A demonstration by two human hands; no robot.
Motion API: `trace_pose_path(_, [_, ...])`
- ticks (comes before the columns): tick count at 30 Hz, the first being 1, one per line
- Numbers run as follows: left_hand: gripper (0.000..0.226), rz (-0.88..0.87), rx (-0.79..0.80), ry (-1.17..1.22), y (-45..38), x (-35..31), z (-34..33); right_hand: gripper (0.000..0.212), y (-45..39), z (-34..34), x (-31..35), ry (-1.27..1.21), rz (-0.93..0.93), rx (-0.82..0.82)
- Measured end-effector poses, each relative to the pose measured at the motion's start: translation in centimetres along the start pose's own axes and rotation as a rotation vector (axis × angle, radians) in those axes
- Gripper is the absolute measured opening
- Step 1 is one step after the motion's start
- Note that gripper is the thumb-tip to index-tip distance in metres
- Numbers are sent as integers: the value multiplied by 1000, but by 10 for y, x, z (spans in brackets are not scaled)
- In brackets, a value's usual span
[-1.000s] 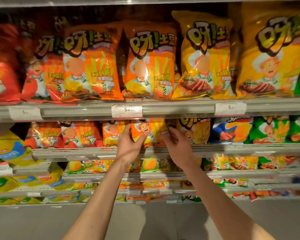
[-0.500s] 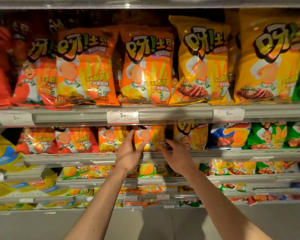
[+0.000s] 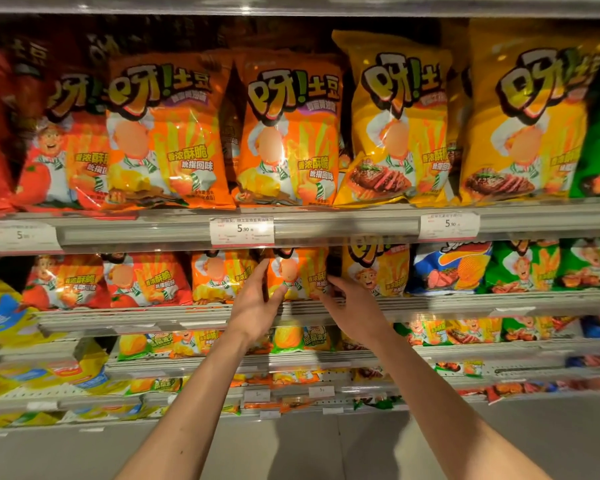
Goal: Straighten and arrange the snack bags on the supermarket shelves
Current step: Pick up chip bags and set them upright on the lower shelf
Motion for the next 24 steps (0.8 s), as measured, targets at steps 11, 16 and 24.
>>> trace_pose_path(11, [35,-6,-163,184,32,-4,19,14,25,16,-37,-475,-132,-104])
trace_pose_path(16, [16,-3,-147,277,58,1,20,14,69,31,-63,-614,-240,-231])
trace_pose_path(24, [20,66,-112,487,95,15,8,12,155,30,-101,-640,-427,-389])
Point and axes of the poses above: each hand's wrist, its own y-axis away from the middle knuckle, its own z-axis out of the back of the hand, x = y × z, the point moved 8 cm from there along -y, towards the middle knuckle, and after that the axes turned 4 degrees about -z, right-handed, at the moved point
